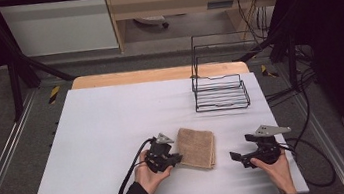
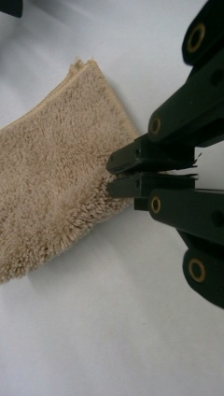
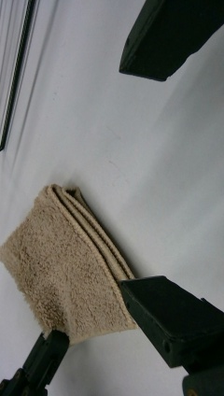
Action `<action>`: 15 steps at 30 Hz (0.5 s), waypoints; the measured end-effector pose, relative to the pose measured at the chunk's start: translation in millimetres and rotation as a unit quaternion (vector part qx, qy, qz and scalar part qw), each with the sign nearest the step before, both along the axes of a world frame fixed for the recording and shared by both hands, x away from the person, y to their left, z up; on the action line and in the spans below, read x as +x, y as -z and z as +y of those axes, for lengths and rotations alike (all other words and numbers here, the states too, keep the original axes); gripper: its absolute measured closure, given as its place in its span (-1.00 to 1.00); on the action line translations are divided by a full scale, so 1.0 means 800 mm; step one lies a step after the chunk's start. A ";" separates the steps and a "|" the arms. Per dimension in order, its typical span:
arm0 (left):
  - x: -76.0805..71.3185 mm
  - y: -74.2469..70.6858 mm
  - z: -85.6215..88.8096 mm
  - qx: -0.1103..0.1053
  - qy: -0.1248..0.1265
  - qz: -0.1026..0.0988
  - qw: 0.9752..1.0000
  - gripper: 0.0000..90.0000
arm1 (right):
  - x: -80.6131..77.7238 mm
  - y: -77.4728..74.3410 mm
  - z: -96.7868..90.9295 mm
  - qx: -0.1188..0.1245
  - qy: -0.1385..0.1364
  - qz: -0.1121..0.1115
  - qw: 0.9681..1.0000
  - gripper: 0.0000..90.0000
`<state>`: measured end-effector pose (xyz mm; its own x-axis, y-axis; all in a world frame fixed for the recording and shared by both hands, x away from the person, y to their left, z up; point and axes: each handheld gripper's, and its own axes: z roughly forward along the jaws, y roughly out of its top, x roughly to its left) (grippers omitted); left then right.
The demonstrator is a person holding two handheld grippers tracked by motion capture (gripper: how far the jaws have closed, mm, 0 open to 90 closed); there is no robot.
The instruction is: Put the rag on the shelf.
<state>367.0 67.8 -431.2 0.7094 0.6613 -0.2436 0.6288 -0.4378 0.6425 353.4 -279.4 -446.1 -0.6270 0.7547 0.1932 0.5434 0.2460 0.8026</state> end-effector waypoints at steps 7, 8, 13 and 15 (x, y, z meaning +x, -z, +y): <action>-0.015 0.004 0.007 -0.005 -0.003 0.000 1.000 0.92 | 0.000 0.000 0.000 0.001 0.000 0.000 1.000 -0.98; -0.016 0.005 0.009 -0.001 -0.002 -0.001 1.000 0.92 | 0.000 0.000 0.000 0.001 0.000 -0.001 1.000 -0.98; -0.018 0.010 0.010 -0.001 -0.001 -0.003 1.000 0.88 | 0.000 0.001 0.000 0.001 -0.001 0.000 1.000 -0.98; -0.017 0.009 0.011 0.004 0.004 -0.006 1.000 0.85 | 0.000 0.001 0.000 0.001 -0.001 0.000 1.000 -0.98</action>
